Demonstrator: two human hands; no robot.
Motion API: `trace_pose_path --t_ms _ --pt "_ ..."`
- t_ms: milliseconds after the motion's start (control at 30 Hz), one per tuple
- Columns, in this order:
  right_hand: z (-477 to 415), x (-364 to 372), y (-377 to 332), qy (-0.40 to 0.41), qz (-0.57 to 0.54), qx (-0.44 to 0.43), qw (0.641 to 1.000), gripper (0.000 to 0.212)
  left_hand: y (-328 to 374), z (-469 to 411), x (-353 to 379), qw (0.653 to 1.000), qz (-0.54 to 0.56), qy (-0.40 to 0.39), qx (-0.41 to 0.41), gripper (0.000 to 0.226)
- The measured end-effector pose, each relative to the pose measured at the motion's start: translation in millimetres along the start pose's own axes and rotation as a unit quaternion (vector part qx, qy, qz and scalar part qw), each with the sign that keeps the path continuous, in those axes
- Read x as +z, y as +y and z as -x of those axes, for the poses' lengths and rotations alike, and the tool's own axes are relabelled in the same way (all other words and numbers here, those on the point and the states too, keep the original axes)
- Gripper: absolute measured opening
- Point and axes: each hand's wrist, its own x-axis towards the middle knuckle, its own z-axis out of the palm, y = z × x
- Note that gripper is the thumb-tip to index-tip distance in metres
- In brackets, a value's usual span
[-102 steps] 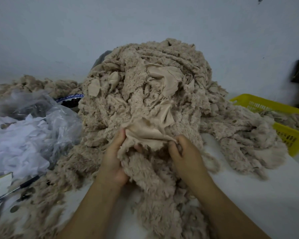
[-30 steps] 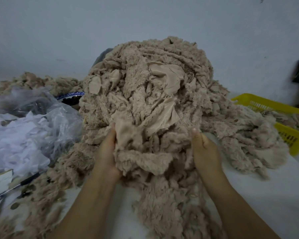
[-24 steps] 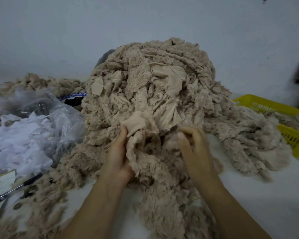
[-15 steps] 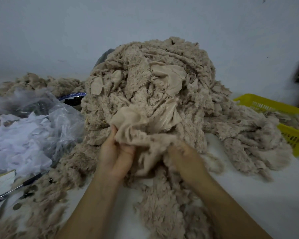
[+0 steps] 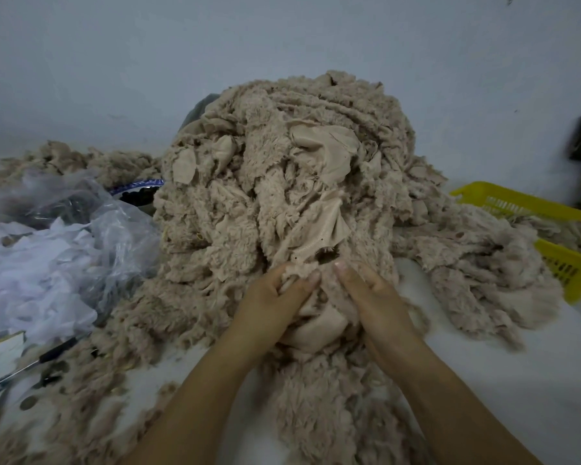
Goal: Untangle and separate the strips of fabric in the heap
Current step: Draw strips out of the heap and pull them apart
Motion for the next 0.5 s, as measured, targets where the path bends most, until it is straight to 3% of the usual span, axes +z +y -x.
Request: trace_pose_path --t_ms 167,233,300,400,500 --pt "4.5 1.1 3.5 -0.093 0.152 -0.023 0.984 0.045 6.4 0.4 -8.9 0.991 0.099 0.060 -0.071 0.034" --pt "3.9 5.0 6.1 -0.103 0.239 -0.025 0.965 0.027 9.0 -1.2 -10.9 0.978 0.181 0.043 -0.092 0.038" --pt "0.2 3.0 9.7 -0.074 0.257 -0.034 0.963 0.018 11.4 -3.7 -15.7 0.945 0.301 0.024 -0.124 0.042" --pt "-9.0 -11.1 10.2 0.043 0.286 -0.028 0.957 0.006 9.3 -11.1 -33.7 0.865 0.486 0.018 -0.120 0.053" --pt "-14.1 -24.9 7.9 0.111 0.239 0.013 0.965 0.015 5.4 -18.0 -45.6 0.836 0.534 0.068 -0.102 0.041"
